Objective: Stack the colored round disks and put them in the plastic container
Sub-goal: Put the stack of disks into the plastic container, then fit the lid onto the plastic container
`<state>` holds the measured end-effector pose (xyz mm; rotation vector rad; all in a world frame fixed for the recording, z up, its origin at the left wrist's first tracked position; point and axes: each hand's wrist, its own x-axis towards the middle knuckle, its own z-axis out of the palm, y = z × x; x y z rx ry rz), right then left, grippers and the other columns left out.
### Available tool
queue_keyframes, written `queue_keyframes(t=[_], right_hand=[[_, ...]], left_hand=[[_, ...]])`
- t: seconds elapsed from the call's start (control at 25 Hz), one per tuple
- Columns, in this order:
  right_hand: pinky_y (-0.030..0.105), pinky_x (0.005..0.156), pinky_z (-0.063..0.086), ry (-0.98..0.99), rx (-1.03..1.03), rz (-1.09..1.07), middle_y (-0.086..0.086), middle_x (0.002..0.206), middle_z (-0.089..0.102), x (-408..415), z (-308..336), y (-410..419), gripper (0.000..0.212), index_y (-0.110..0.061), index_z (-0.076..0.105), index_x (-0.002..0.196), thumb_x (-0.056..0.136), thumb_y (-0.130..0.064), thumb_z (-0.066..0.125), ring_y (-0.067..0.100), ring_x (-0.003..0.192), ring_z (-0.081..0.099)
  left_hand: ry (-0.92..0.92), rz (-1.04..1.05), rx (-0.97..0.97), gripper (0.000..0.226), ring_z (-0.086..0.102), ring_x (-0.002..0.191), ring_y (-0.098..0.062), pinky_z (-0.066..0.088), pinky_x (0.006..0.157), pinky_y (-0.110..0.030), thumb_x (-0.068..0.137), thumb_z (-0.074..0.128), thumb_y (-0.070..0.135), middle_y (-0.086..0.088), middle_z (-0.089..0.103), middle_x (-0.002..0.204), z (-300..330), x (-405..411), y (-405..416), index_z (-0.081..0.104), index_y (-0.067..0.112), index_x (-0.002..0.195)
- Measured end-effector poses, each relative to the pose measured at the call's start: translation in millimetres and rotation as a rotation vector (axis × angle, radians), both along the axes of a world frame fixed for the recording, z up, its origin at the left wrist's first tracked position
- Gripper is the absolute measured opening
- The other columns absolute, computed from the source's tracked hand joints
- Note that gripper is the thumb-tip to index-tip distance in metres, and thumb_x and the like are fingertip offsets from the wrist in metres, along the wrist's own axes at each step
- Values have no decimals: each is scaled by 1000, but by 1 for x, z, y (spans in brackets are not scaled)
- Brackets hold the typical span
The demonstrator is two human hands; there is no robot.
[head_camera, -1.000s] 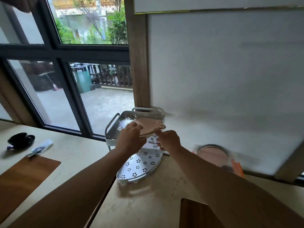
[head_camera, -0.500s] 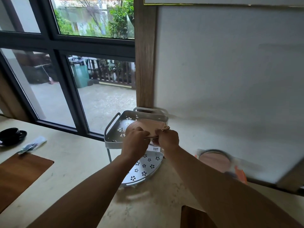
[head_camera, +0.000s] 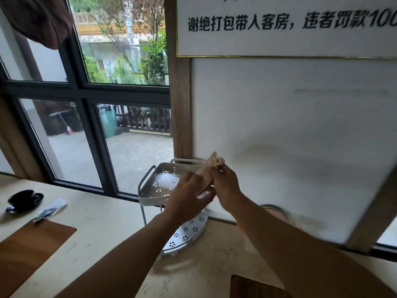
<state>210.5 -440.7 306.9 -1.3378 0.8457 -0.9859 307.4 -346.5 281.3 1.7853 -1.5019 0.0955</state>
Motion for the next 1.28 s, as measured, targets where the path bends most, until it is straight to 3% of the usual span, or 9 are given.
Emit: queue_keyframes(t=[0.08,0.16,0.32,0.44,0.52,0.72,0.96,1.12,1.28], right_hand=[[34,72,61,88,-138,-17,4,91,72,-31,10,3,15,-17,68,94,89,-28,59,20,84,70],[16,57,48,304,-416,-22,-5,79,67,-66,19,3,14,-20,63,87,92,-33,58,7,69,62],[14,57,34,543,-684,3,-9,75,61,-130,31,5,21,-26,61,83,90,-41,48,1,67,54],[8,57,32,616,-727,38,-13,76,60,-180,30,3,13,-30,61,86,95,-31,52,-4,69,53],[8,59,32,670,-753,53,-13,81,61,-207,27,0,11,-29,63,91,96,-26,53,-1,71,53],[17,62,35,719,-693,74,-12,83,62,-250,18,-6,10,-34,61,88,94,-30,54,10,77,56],[19,58,36,742,-667,76,-13,77,60,-275,-2,-32,14,-35,57,81,95,-35,54,10,72,56],[11,56,39,701,-660,48,-13,75,63,-278,-20,-63,12,-32,61,85,93,-40,58,-2,67,55],[13,60,38,629,-681,-18,-14,74,63,-274,-44,-101,12,-38,60,80,92,-38,61,1,69,57]], left_hand=[[26,-68,42,49,59,93,-14,52,77,-30,81,58,60,3,57,116,9,-21,6,59,24,115],[41,-100,42,40,61,97,-17,53,81,-33,83,59,50,2,59,116,19,-39,6,61,24,114],[146,2,-54,51,60,103,-24,50,86,-36,77,71,19,-7,54,122,32,-67,3,50,18,124],[275,-1,-48,69,54,109,-21,47,95,-39,73,76,18,-9,49,130,33,-91,-1,45,16,135],[287,-85,-1,62,59,105,-18,51,95,-40,74,78,17,-8,60,123,31,-105,-5,54,14,131],[208,-208,110,31,69,78,-10,57,72,-28,78,76,22,4,73,89,24,-133,-16,67,20,108],[138,-163,189,9,65,78,-16,47,71,-27,83,72,20,2,74,86,10,-159,-48,72,19,92],[89,-120,188,7,65,80,-19,48,73,-28,84,70,20,1,75,86,1,-161,-78,74,21,90],[58,-126,166,12,66,81,-21,49,77,-30,82,67,14,0,76,86,-11,-157,-119,76,19,88]])
